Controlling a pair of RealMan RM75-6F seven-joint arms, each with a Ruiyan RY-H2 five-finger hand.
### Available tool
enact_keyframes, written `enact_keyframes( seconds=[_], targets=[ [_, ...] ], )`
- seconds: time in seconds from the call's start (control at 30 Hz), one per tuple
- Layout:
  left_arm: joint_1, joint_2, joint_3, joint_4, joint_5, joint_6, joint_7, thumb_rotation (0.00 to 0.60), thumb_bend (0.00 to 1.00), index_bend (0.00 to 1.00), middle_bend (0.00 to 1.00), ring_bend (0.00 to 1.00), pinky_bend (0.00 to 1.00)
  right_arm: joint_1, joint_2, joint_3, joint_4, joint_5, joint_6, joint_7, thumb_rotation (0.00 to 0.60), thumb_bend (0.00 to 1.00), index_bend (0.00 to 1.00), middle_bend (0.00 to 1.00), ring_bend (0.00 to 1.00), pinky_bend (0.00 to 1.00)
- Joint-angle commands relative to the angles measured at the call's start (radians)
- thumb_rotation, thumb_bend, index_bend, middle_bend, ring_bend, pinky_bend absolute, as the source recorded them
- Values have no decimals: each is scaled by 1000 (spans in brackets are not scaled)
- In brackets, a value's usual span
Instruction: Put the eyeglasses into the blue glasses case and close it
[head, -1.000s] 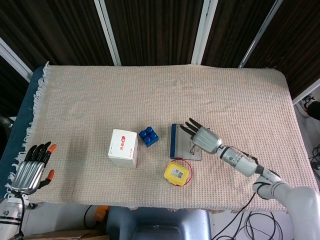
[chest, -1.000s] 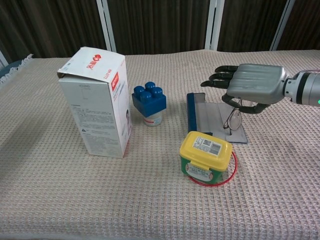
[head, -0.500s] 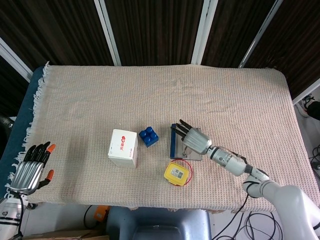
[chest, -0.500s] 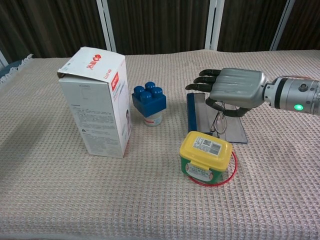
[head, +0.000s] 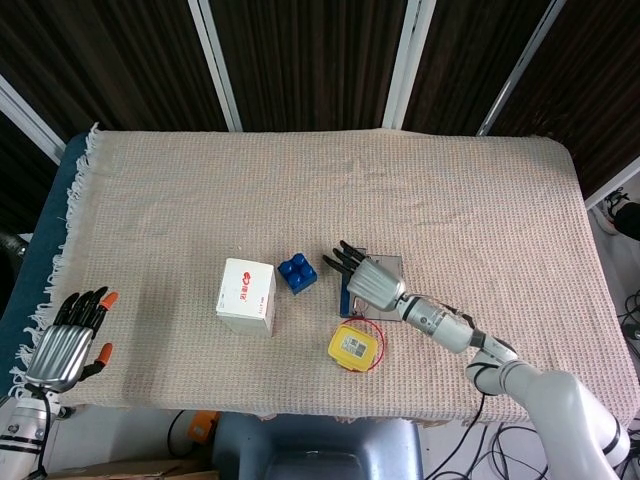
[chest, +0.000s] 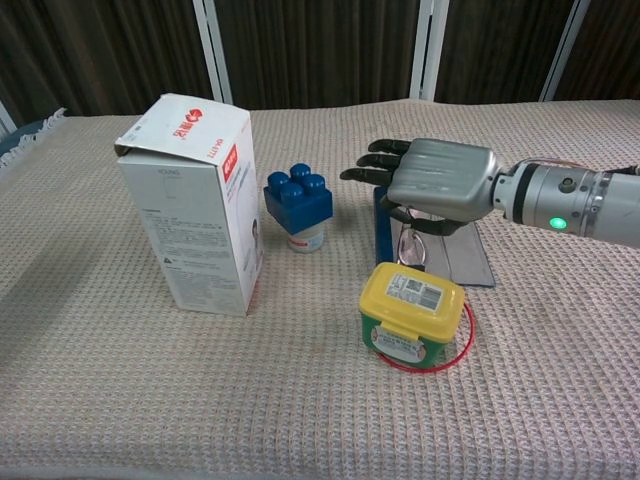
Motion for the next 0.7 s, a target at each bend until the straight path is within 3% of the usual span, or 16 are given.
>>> enact_keyframes(
  seconds=[0.03, 0.33, 0.53, 0.7],
  targets=[
    [1, 0, 0, 0, 1, 2, -1, 600, 418, 0, 0, 0, 14, 4, -13, 0, 16, 2, 11, 3, 600, 552, 615, 9, 0, 0],
    [4, 3, 1, -2, 5, 8, -3, 600, 417, 0, 0, 0, 15, 3, -41, 5, 43, 16, 44, 17, 600, 310, 511, 14, 0, 0],
    [8, 7, 3, -5, 11, 17, -7, 600, 417, 0, 0, 0, 15, -33, -8, 2, 35, 15, 143, 53, 600, 254, 451, 14, 0, 0],
    [11, 7, 5, -7, 19, 24, -4, 600, 418, 0, 0, 0, 14, -98, 55, -22, 24, 11, 228, 79, 600, 252, 462, 13, 0, 0]
  ],
)
